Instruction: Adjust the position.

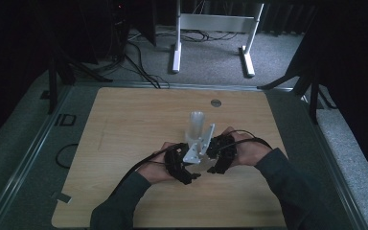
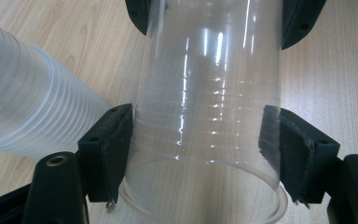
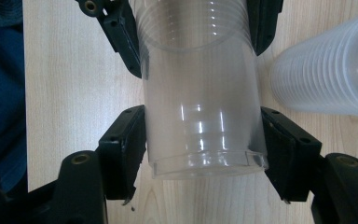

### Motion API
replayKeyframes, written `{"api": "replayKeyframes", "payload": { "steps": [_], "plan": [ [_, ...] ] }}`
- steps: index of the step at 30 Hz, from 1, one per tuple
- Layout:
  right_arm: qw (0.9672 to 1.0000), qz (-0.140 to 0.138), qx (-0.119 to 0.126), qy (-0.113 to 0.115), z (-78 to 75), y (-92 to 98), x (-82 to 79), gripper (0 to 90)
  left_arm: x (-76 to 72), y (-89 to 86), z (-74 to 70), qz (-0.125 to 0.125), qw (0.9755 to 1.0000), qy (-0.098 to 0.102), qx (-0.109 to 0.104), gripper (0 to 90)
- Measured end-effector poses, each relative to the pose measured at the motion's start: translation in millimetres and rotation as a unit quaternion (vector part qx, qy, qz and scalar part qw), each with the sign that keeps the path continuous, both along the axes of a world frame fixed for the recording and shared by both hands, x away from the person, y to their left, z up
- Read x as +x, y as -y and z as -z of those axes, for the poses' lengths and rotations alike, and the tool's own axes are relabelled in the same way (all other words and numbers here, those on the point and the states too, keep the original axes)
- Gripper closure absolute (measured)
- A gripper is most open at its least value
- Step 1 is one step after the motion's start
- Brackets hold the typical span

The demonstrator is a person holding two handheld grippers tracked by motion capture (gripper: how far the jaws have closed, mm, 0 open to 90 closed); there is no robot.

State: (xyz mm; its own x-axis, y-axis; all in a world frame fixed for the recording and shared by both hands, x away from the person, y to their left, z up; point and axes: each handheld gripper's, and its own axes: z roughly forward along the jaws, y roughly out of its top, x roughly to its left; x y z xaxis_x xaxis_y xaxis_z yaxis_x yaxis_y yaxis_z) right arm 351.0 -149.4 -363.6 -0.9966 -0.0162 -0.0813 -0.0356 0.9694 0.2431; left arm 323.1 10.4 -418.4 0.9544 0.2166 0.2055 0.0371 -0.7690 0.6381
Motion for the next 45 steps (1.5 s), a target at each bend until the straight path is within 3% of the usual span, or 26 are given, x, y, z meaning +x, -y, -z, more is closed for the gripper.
{"api": "replayKeyframes", "payload": {
  "steps": [7, 8, 11, 13, 16, 18, 26, 31, 32, 45],
  "plan": [
    [1.0, 0.004, -0.003, 0.002, 0.7, 0.4, 1.0, 33.4, 0.6, -0.3, -0.3, -0.001, 1.0, 0.0, 0.0, 28.1],
    [1.0, 0.006, -0.003, 0.003, 1.0, 0.4, 1.5, 33.1, -0.4, 0.4, 0.9, -0.005, 0.9999, -0.005, -0.012, 28.0],
    [1.0, 0.008, -0.004, 0.0, 1.3, 0.3, 1.9, 33.1, -0.1, -0.2, 0.2, -0.002, 1.0, -0.002, -0.005, 28.0],
    [1.0, 0.005, -0.003, -0.001, 1.8, -0.5, 2.1, 34.2, -1.4, 0.6, 1.4, -0.01, 0.9996, -0.007, -0.024, 28.0],
    [1.0, 0.004, -0.005, -0.004, 2.3, -0.6, 2.3, 37.0, -1.2, 0.3, 1.1, -0.007, 0.9997, -0.005, -0.021, 28.0],
    [1.0, 0.004, -0.005, -0.005, 2.4, -0.5, 2.5, 38.9, -0.1, -1.1, 0.0, 0.0, 1.0, 0.0, -0.004, 28.0],
    [1.0, 0.001, 0.0, -0.001, 1.0, 0.4, 2.4, 41.0, -0.4, -1.9, -0.2, -0.001, 1.0, 0.004, -0.007, 27.0],
    [1.0, 0.0, 0.004, 0.0, 0.4, 0.8, 2.1, 41.2, 0.3, -2.7, 0.1, -0.007, 0.9999, 0.008, -0.01, 22.9],
    [1.0, 0.001, 0.005, 0.001, -0.4, 1.4, 1.9, 41.2, 0.3, -3.2, 0.0, -0.006, 0.9999, 0.009, -0.009, 18.6],
    [0.9995, 0.008, 0.032, 0.002, 0.9, 12.4, 5.0, 41.2, 1.9, -11.6, -3.5, -0.02, 0.9989, 0.004, -0.042, 16.8]
  ]
}}
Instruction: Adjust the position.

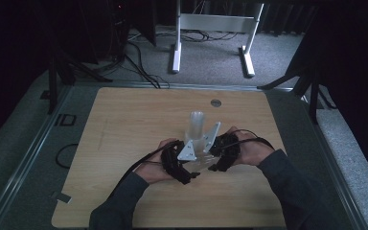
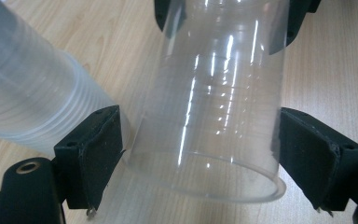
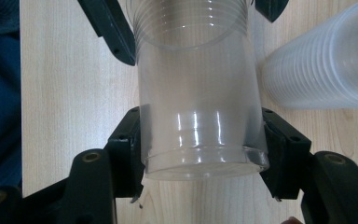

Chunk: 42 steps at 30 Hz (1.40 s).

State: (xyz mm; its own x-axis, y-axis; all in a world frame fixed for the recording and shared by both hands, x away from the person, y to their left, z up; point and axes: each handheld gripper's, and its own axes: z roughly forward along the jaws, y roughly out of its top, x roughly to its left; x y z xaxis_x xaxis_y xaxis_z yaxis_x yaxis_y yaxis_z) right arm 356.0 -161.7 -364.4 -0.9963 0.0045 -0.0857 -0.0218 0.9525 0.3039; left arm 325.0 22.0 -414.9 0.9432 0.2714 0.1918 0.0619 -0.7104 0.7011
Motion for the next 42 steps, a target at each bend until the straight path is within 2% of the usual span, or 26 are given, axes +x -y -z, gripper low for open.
{"api": "replayKeyframes", "payload": {
  "steps": [6, 11, 16, 20, 30, 41, 42],
  "plan": [
    [0.9997, 0.006, 0.023, 0.006, -3.2, 7.2, 0.7, 41.2, 1.3, -9.9, -6.4, -0.013, 0.9991, 0.003, -0.039, 16.5],
    [0.9987, 0.015, 0.046, 0.011, -4.5, 11.2, 1.6, 41.2, 2.6, -19.6, -10.7, -0.022, 0.9973, 0.001, -0.069, 16.4],
    [0.9978, 0.016, 0.063, 0.014, -3.9, 14.3, 2.6, 41.2, 3.4, -24.9, -12.7, -0.026, 0.9966, 0.003, -0.078, 15.6],
    [0.9963, 0.025, 0.08, 0.017, -4.3, 18.1, 3.1, 41.2, 4.2, -31.2, -14.5, -0.036, 0.9945, 0.0, -0.098, 15.6],
    [0.9936, 0.034, 0.106, 0.021, -2.6, 20.9, 4.1, 41.2, 6.2, -38.6, -16.8, -0.047, 0.9925, 0.0, -0.113, 15.7],
    [0.9887, 0.047, 0.139, 0.027, -5.3, 26.9, 4.6, 41.2, 6.9, -46.8, -20.2, -0.057, 0.9897, 0.003, -0.131, 16.5],
    [0.9878, 0.048, 0.146, 0.027, -5.2, 27.9, 5.0, 41.2, 7.3, -48.9, -20.3, -0.06, 0.9886, 0.002, -0.138, 16.5]
  ]
}}
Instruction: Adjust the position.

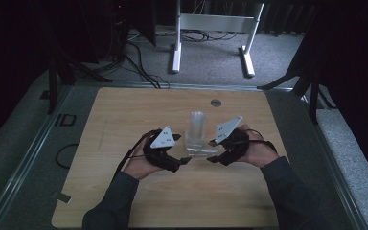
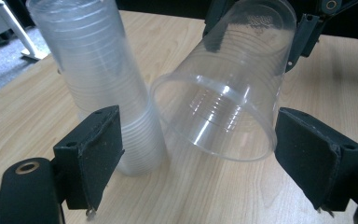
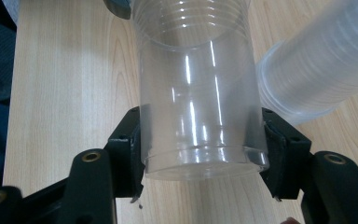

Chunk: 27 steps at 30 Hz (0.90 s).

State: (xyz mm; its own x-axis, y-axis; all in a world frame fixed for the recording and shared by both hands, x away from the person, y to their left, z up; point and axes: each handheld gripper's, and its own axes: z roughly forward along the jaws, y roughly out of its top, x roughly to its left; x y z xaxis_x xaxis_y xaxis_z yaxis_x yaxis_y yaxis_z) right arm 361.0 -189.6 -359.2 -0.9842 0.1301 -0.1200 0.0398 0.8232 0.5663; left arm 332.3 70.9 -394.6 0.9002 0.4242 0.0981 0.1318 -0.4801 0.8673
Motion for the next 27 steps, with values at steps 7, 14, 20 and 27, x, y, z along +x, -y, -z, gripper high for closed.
{"api": "replayKeyframes", "payload": {
  "steps": [7, 14, 20, 27],
  "plan": [
    [0.9997, 0.01, 0.02, 0.005, -0.9, 5.7, 0.2, 41.2, 0.8, -3.8, 1.0, -0.004, 1.0, -0.003, -0.007, 16.5],
    [0.999, 0.019, 0.041, 0.006, 0.1, 10.7, 0.4, 41.2, 0.9, -5.6, 0.6, -0.006, 0.9999, -0.004, -0.013, 16.5],
    [0.9979, 0.021, 0.061, 0.005, -0.3, 13.3, 0.1, 41.2, 1.1, -5.9, 0.7, -0.006, 0.9998, -0.005, -0.017, 16.5],
    [0.9968, 0.025, 0.076, 0.007, -2.4, 14.4, 0.1, 41.2, 1.4, -6.9, 1.9, -0.006, 0.9998, -0.007, -0.018, 16.5]
  ]
}}
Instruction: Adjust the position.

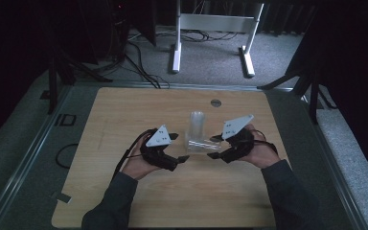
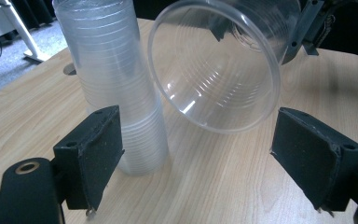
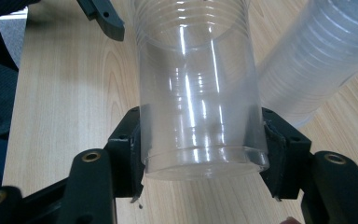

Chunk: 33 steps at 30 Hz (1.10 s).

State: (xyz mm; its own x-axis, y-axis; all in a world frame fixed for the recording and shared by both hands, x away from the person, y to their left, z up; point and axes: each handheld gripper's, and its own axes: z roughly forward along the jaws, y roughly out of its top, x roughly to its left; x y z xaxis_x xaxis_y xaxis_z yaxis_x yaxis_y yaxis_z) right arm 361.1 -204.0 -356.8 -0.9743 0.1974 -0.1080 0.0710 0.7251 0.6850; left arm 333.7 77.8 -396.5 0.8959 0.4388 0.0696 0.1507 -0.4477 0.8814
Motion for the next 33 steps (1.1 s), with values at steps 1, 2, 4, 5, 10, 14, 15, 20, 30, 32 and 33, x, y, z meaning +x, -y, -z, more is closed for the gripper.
{"api": "replayKeyframes", "payload": {
  "steps": [1, 2, 4, 5, 10, 14, 15, 20, 30, 32, 33],
  "plan": [
    [1.0, 0.0, 0.002, 0.001, -0.1, 0.1, 0.3, 41.2, 0.1, -0.1, 0.1, 0.001, 1.0, -0.001, -0.002, 16.5],
    [1.0, 0.0, 0.004, 0.002, -0.2, 0.2, 0.5, 41.2, 0.2, -0.2, 0.0, 0.001, 1.0, -0.001, -0.003, 16.5],
    [1.0, 0.001, 0.006, 0.002, -0.4, 0.2, 0.5, 41.2, 0.2, -0.2, 0.0, 0.001, 1.0, -0.001, -0.003, 16.6],
    [0.9999, 0.001, 0.01, 0.003, -0.7, 0.1, 0.3, 41.2, 0.6, -0.7, -0.2, 0.003, 1.0, -0.004, -0.006, 17.8],
    [0.9998, 0.003, 0.022, 0.004, -1.5, 0.2, 0.8, 41.2, 0.8, -1.3, -0.8, 0.004, 0.9999, -0.005, -0.009, 18.6],
    [0.9995, 0.004, 0.032, 0.005, -2.3, 0.0, 0.8, 41.2, 1.3, -2.2, -0.7, 0.003, 0.9999, -0.007, -0.013, 18.6],
    [0.9993, 0.003, 0.036, 0.004, -2.5, 0.1, 0.9, 41.2, 1.4, -2.5, -0.7, 0.004, 0.9999, -0.007, -0.013, 18.6],
    [0.9987, 0.006, 0.05, 0.006, -4.0, 1.3, 1.5, 41.2, 2.3, -4.0, -0.5, 0.0, 0.9997, -0.01, -0.02, 18.7],
    [0.9976, 0.008, 0.068, 0.007, -3.3, -0.1, 2.0, 41.2, 2.5, -4.9, -1.2, 0.0, 0.9996, -0.012, -0.028, 20.7],
    [0.9973, 0.009, 0.073, 0.007, -3.3, -0.2, 2.2, 41.2, 2.5, -4.8, -1.2, 0.0, 0.9995, -0.013, -0.03, 21.0],
    [0.9973, 0.009, 0.073, 0.007, -3.3, -0.2, 2.2, 41.2, 2.5, -4.8, -1.2, 0.0, 0.9995, -0.013, -0.03, 21.1]
  ]
}}
